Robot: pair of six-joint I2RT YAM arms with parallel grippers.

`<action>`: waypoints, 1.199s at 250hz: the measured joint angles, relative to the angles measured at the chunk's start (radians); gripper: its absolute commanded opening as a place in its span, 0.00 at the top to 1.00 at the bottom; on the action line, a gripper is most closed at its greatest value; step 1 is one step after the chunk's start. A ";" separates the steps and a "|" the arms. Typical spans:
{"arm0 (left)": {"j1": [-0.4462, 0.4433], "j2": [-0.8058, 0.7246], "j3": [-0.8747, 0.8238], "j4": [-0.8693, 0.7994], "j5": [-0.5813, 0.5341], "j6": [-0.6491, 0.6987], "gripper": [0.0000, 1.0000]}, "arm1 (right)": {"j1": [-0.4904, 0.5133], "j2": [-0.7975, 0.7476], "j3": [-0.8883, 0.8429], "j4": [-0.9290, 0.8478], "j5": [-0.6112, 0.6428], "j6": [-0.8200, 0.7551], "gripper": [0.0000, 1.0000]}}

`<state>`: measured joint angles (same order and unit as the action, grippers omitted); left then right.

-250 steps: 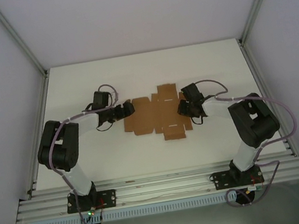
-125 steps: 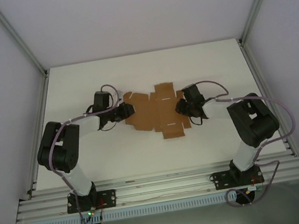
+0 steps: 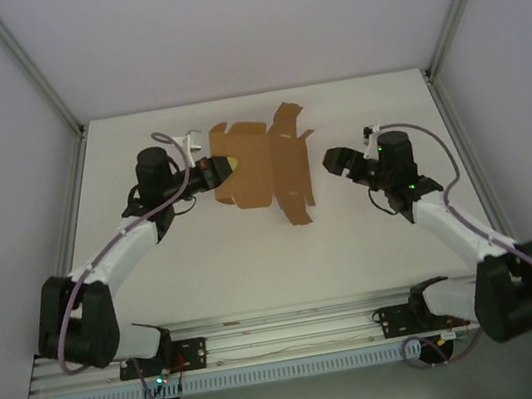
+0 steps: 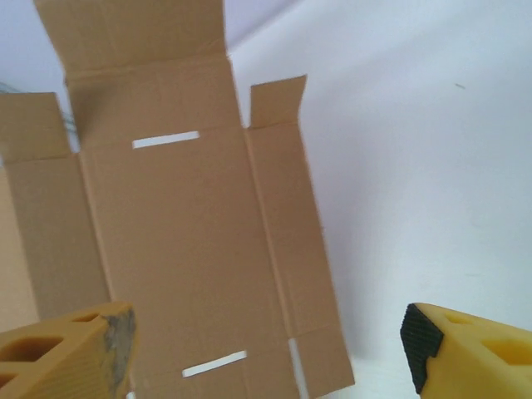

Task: Assemble paper box

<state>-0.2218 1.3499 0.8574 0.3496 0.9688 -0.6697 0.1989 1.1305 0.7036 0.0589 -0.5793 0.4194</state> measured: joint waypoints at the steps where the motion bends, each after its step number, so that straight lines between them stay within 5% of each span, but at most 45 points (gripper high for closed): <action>1: 0.000 -0.003 0.000 0.001 0.002 -0.002 1.00 | 0.000 -0.003 0.000 0.000 -0.003 0.000 0.12; 68: 0.000 -0.195 -0.002 0.079 0.085 -0.093 1.00 | -0.063 -0.132 -0.001 0.007 -0.219 0.019 0.11; 126: 0.000 -0.344 -0.033 0.080 0.090 -0.090 1.00 | -0.071 -0.117 -0.016 0.131 -0.376 0.109 0.21; 159: 0.000 -0.377 -0.049 0.077 0.086 -0.089 1.00 | -0.071 -0.110 -0.017 0.205 -0.439 0.140 0.42; 212: 0.000 -0.379 -0.050 0.043 0.051 -0.080 1.00 | -0.071 -0.110 -0.014 0.222 -0.461 0.142 0.99; 241: 0.000 -0.381 -0.050 0.000 0.017 -0.058 1.00 | -0.071 -0.110 -0.010 0.200 -0.460 0.123 1.00; 249: 0.000 -0.384 -0.050 -0.020 0.001 -0.048 0.79 | -0.071 -0.110 -0.010 0.194 -0.457 0.115 1.00; 262: 0.000 -0.391 -0.056 -0.050 -0.035 -0.021 0.03 | -0.071 -0.110 -0.008 0.173 -0.451 0.094 1.00; 300: -0.001 -0.426 -0.069 -0.253 -0.276 0.046 0.00 | -0.067 -0.087 0.028 0.018 -0.405 -0.014 1.00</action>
<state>-0.2226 0.9241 0.7883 0.0967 0.6930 -0.6239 0.1322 1.0431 0.7319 0.0765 -0.9840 0.4057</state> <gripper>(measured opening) 0.770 0.049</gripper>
